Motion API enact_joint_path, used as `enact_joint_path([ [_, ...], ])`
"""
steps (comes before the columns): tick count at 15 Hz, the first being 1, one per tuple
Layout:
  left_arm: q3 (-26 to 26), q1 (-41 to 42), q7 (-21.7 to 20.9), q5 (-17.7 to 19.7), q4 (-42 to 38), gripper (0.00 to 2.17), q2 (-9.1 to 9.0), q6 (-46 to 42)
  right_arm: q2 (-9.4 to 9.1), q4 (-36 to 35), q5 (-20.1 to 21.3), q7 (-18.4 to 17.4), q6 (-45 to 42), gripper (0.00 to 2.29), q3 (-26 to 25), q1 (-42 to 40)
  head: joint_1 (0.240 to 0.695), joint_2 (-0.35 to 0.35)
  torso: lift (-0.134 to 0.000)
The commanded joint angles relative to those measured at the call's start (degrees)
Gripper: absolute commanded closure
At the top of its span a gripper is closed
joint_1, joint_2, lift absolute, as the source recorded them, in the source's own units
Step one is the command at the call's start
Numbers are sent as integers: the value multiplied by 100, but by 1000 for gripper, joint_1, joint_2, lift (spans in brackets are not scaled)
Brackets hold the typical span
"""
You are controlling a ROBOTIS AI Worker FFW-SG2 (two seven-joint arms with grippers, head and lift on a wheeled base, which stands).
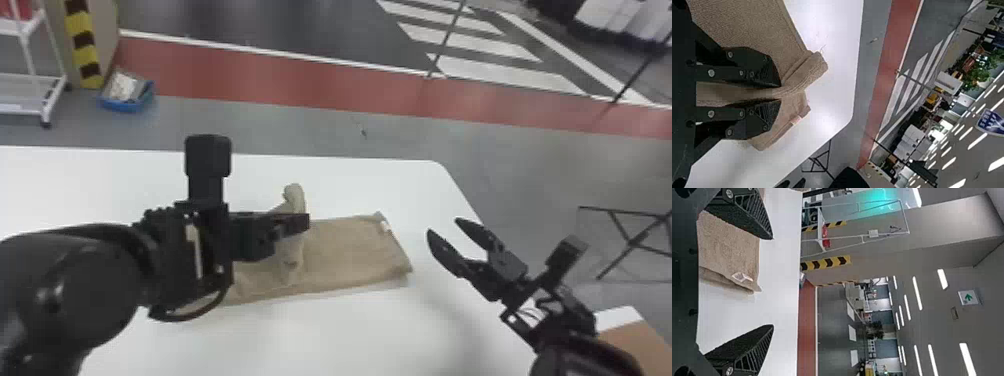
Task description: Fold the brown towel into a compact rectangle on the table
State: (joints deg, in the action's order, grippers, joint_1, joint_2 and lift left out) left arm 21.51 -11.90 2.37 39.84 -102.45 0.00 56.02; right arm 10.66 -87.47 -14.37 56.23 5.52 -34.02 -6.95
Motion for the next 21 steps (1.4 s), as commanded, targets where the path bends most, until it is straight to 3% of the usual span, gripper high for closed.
enact_joint_path([
  [1,239,-93,0,16,392,26,-15,-192,6,98,-31,11,-99,83,-34,1,695,-350,-124],
  [4,591,-146,-35,165,788,29,-15,-842,-3,63,-84,11,-116,83,-52,-52,695,-350,-124],
  [7,477,-163,-61,130,726,29,-15,-842,-64,-262,-128,-16,147,83,-43,-201,695,-350,-124],
  [10,178,118,-79,-239,137,29,-15,-842,-258,-824,-31,-367,815,225,115,-289,695,-350,-124],
  [11,134,180,-88,-354,-56,29,202,-842,-293,-1035,4,-605,1185,289,230,-316,695,-350,-124],
  [13,-174,434,-105,-723,-504,29,800,-825,-319,-1492,224,-1255,1923,326,713,-386,695,-350,-124],
  [16,-719,812,-290,-1312,-838,33,1424,-842,-433,-1879,698,-1774,2872,346,1478,-377,695,-350,-124],
  [17,-868,909,-360,-1408,-847,36,1512,-1001,-425,-1949,830,-1905,3294,346,1724,-298,695,-350,-124],
  [19,-1220,1208,-448,-1452,-882,43,1705,-1423,-495,-2055,1313,-2116,3839,346,2128,-114,695,-230,-124],
  [21,-1545,1480,-641,-1443,-1023,43,1723,-1493,-539,-2055,1516,-2222,3997,350,2321,27,695,-143,-124],
])
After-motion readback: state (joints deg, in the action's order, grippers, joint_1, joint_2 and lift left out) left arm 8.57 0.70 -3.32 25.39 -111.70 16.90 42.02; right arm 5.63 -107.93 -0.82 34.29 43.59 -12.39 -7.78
